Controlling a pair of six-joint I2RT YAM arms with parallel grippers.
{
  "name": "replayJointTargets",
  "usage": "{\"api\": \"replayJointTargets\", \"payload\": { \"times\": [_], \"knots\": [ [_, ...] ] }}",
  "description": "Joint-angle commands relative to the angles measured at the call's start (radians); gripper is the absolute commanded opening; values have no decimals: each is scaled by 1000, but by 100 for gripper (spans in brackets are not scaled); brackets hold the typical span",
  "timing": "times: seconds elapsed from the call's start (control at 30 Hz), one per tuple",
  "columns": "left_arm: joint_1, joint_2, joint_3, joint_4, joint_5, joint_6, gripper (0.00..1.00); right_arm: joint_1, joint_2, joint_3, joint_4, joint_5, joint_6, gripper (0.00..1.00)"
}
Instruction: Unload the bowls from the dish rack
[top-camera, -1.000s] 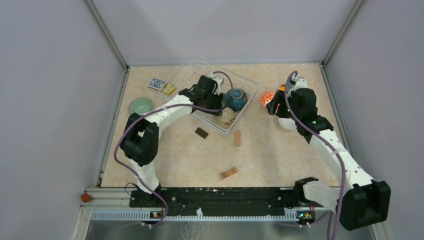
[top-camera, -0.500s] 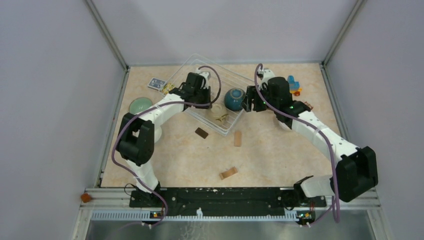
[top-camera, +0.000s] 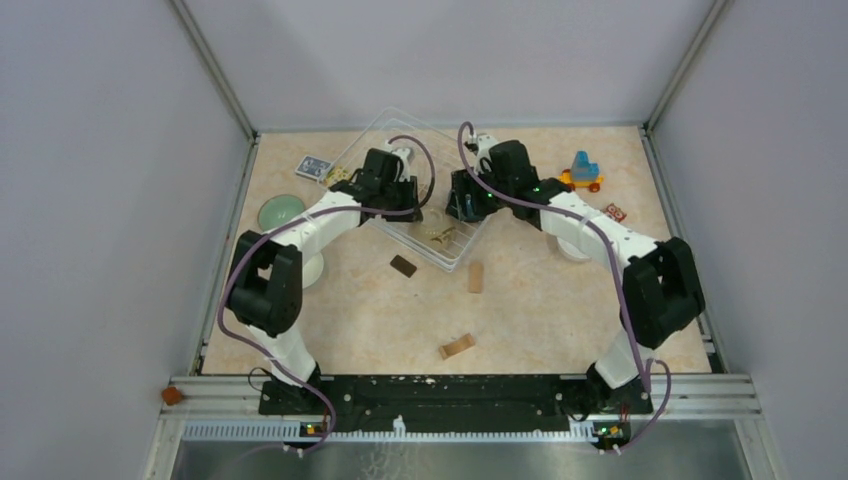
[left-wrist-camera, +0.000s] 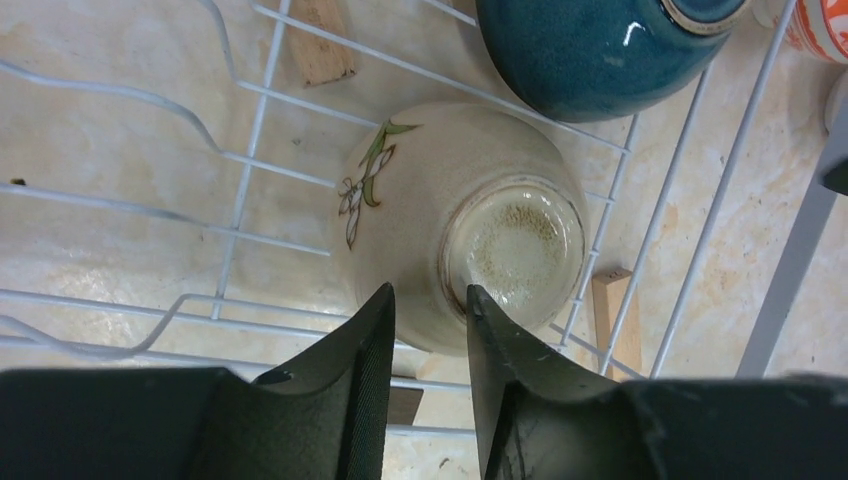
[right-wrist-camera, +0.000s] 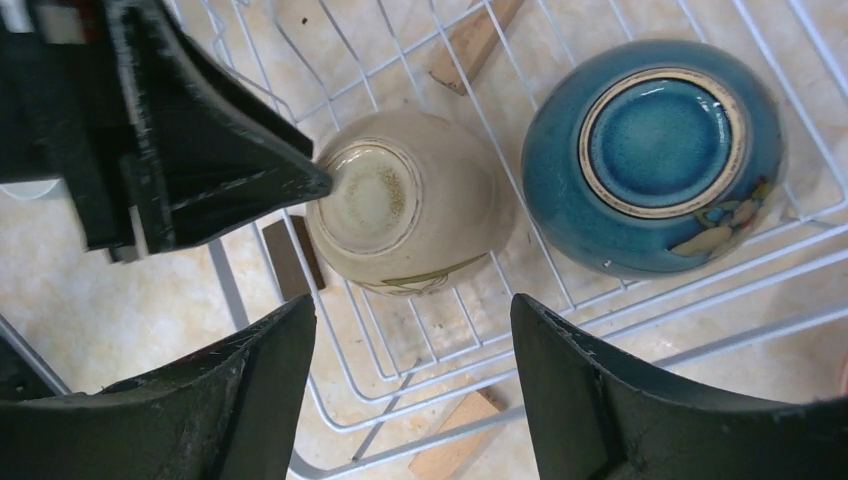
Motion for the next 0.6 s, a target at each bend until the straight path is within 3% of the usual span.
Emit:
{"api": "replayJointTargets", "payload": {
  "times": [0.0, 0.3, 0.57],
  "knots": [
    [1, -101, -33, 16, 23, 3, 39, 7, 52, 65, -12, -28, 5, 71],
    [1, -102, -13, 3, 45, 21, 44, 13, 150, 133, -63, -53, 19, 72],
    [1, -237, -117, 93, 52, -6, 46, 22, 222, 171, -74, -70, 23, 70]
  ]
}}
